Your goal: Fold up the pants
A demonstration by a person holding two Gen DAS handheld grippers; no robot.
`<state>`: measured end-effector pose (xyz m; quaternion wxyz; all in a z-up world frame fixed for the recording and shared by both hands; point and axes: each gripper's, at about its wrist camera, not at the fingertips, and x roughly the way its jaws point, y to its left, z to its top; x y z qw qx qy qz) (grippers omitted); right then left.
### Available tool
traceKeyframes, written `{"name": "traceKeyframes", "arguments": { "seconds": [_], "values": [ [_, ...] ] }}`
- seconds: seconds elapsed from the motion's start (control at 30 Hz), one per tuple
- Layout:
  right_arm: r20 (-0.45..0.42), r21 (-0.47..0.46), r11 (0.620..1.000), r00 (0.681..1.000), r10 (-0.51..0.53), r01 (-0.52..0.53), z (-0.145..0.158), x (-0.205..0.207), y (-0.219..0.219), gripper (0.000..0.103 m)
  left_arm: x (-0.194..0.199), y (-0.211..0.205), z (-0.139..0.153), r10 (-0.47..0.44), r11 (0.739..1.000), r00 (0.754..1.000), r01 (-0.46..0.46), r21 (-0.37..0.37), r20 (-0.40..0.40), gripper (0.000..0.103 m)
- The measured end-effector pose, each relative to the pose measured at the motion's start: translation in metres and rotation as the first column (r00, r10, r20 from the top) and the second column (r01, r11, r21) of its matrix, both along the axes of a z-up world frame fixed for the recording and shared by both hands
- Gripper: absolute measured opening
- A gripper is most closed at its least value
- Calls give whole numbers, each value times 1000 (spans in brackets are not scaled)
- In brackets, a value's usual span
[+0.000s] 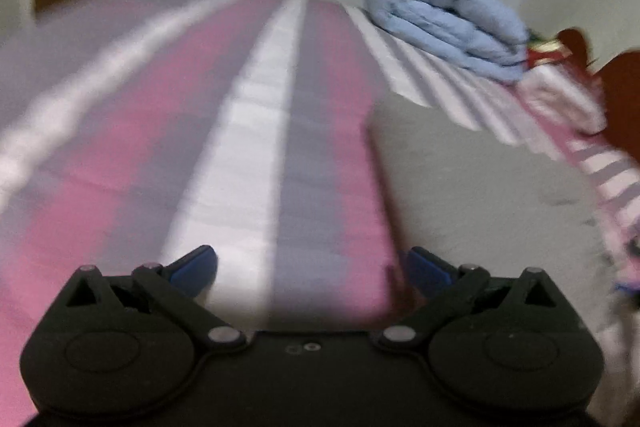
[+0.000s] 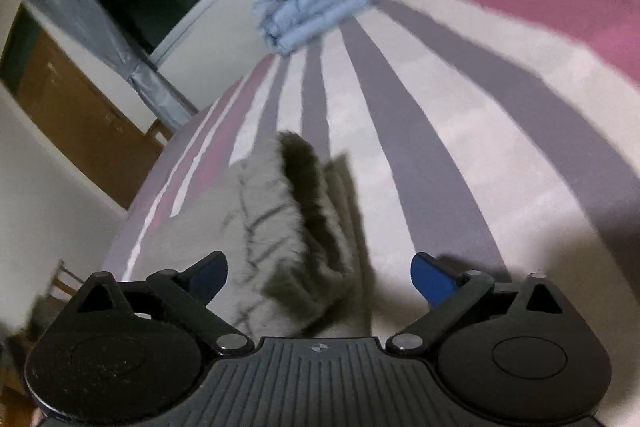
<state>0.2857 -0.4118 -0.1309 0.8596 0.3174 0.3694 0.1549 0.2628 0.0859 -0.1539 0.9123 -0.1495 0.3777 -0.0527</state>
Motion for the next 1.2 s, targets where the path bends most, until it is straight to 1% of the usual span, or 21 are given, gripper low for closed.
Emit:
{"name": "traceKeyframes", "arguments": {
  "seconds": [0.03,0.1,0.17,0.23,0.3,0.4,0.47,0.53,0.63,0.67,0.7,0.73,0.8,0.83,0.87,0.93,1.0,1.03,1.13,1.17,1.2],
  "values": [
    [-21,44,999,1000,4,-3,-6,5,-5,99,6,2,-2,2,999,1000,-3,-36,-18,95],
    [-73,153,988,997,8,3,-20,10,-17,100,16,5,-3,-2,999,999,-1,-51,-43,95],
    [-80,195,981,997,9,6,-26,9,-24,103,23,8,-4,-2,997,998,-2,-71,-61,95],
    [-78,193,981,996,34,-18,-25,10,-24,103,30,8,-4,-18,998,997,13,-68,-77,94],
    [-74,198,979,995,68,-52,-22,12,-23,103,35,8,-4,-33,997,997,27,-73,-74,94],
    [-78,196,979,994,77,-61,-22,14,-21,103,39,9,-7,-18,994,996,8,-113,-85,91],
    [-73,219,974,994,81,-64,-23,15,-21,103,40,8,-5,-5,990,996,-7,-137,-85,89],
    [-67,240,967,992,103,-84,-27,16,-19,103,42,8,-5,-22,985,996,6,-173,-89,85],
    [-61,245,962,988,139,-120,-28,18,-18,103,47,13,-8,-63,962,992,31,-270,-108,71],
    [-58,249,961,988,141,-122,-28,19,-15,103,49,14,-8,-69,955,991,33,-296,-113,63],
    [-59,251,960,988,141,-122,-28,20,-14,103,48,16,-8,-74,947,990,33,-320,-118,59],
    [-58,254,959,988,142,-123,-29,19,-15,103,47,17,-7,-78,945,990,36,-326,-115,59],
    [-57,257,958,987,147,-128,-29,19,-15,103,43,20,-4,-66,955,992,32,-296,-103,60],
    [-56,258,957,987,150,-131,-29,19,-16,103,39,22,-4,-59,957,993,26,-289,-104,64],
    [-55,259,957,987,152,-133,-29,19,-16,103,38,24,-6,-55,959,991,17,-284,-126,70],
    [-53,261,956,987,153,-134,-31,19,-17,103,37,24,-8,-66,961,989,26,-275,-135,72],
    [-52,262,956,987,150,-132,-31,19,-17,103,42,19,-8,-68,967,985,27,-253,-156,77],
    [-52,263,956,988,149,-130,-32,19,-18,103,45,17,-8,-64,972,983,22,-236,-170,78],
    [-49,270,954,988,148,-130,-32,18,-19,103,60,5,-2,-22,994,976,-1,-106,-216,80],
    [-50,273,953,987,150,-131,-32,17,-20,103,62,3,-1,-19,997,973,3,-71,-231,83],
    [-50,275,952,987,153,-133,-32,17,-20,103,65,-1,-1,-14,999,969,6,-33,-247,83]
  ]
}}
